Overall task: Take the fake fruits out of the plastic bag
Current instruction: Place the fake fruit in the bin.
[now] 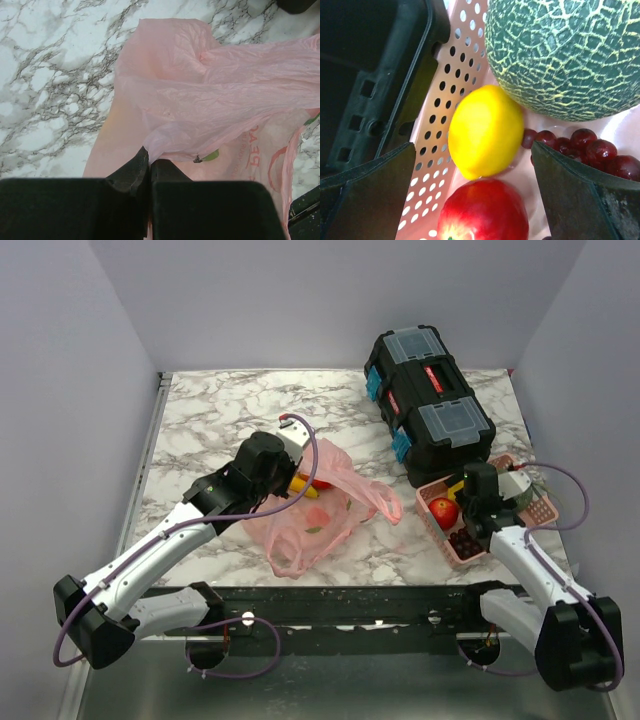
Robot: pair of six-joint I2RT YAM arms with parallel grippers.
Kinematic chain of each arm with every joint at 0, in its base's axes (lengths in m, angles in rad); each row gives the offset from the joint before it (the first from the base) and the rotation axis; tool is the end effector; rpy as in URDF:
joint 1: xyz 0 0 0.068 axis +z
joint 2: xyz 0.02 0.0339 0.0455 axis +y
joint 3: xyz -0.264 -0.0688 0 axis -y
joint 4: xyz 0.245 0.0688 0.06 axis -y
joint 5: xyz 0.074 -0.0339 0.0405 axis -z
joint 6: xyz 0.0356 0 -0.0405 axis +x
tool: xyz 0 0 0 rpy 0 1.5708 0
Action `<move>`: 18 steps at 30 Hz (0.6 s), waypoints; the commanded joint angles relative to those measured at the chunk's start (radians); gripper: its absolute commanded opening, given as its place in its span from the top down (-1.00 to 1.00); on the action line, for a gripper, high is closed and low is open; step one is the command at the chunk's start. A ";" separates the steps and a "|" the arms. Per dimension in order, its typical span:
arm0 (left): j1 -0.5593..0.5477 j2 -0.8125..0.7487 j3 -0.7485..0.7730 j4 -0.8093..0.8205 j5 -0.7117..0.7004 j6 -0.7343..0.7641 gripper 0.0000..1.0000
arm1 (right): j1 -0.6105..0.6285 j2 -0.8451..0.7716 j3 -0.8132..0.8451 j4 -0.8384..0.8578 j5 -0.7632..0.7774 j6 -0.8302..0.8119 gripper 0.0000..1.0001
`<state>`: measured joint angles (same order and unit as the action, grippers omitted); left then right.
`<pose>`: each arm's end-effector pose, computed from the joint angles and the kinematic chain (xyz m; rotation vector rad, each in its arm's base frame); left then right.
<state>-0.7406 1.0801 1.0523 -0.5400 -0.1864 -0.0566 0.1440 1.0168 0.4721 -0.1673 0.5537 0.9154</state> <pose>0.1772 -0.1531 0.3409 0.6135 2.0498 -0.2706 0.2013 0.0103 0.1942 1.0641 1.8799 -0.0297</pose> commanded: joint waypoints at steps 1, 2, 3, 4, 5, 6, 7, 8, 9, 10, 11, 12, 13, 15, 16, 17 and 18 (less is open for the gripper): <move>0.004 0.003 0.005 0.011 0.030 0.000 1.00 | -0.002 -0.072 0.017 -0.103 -0.067 -0.009 -1.00; 0.004 0.003 0.004 0.013 0.031 0.001 1.00 | -0.001 -0.089 0.018 -0.120 -0.066 -0.007 -1.00; 0.004 0.004 0.003 0.015 0.031 0.001 1.00 | -0.001 -0.110 0.023 -0.139 -0.065 -0.012 -1.00; 0.004 0.006 0.004 0.013 0.031 0.000 1.00 | -0.001 -0.131 0.033 -0.155 -0.066 -0.015 -1.00; 0.004 0.007 0.005 0.012 0.031 0.001 1.00 | -0.002 -0.158 0.041 -0.170 -0.070 -0.024 -1.00; 0.004 0.009 0.006 0.010 0.032 0.001 1.00 | -0.002 -0.181 0.051 -0.172 -0.084 -0.043 -1.00; 0.003 0.009 0.006 0.010 0.034 0.002 1.00 | -0.002 -0.207 0.062 -0.173 -0.102 -0.064 -1.00; 0.004 0.008 0.005 0.010 0.035 0.004 1.00 | -0.001 -0.228 0.080 -0.175 -0.134 -0.092 -1.00; 0.004 0.007 0.005 0.011 0.038 0.005 1.00 | -0.002 -0.250 0.096 -0.175 -0.175 -0.119 -0.99; 0.004 0.008 0.003 0.012 0.042 0.006 1.00 | -0.002 -0.269 0.112 -0.170 -0.238 -0.150 -0.99; 0.003 0.007 0.003 0.013 0.045 0.007 1.00 | -0.001 -0.283 0.123 -0.161 -0.296 -0.166 -0.98; 0.004 0.009 0.004 0.012 0.049 0.008 1.00 | -0.002 -0.294 0.130 -0.147 -0.338 -0.177 -0.98; 0.004 0.010 0.005 0.010 0.056 0.010 1.00 | -0.002 -0.299 0.137 -0.143 -0.379 -0.181 -0.98; 0.004 0.012 0.005 0.010 0.064 0.010 1.00 | -0.001 -0.304 0.151 -0.136 -0.440 -0.193 -0.91; 0.005 0.012 0.004 0.010 0.068 0.010 1.00 | -0.001 -0.307 0.155 -0.127 -0.466 -0.194 -0.90; 0.005 0.014 0.005 0.008 0.071 0.009 1.00 | -0.001 -0.311 0.158 -0.105 -0.512 -0.199 -0.88; 0.005 0.014 0.005 0.008 0.073 0.010 1.00 | -0.002 -0.315 0.159 -0.081 -0.563 -0.209 -0.88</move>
<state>-0.7406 1.0859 1.0523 -0.5404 -0.1570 -0.0544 0.1436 0.7113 0.6086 -0.2878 0.2115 0.7639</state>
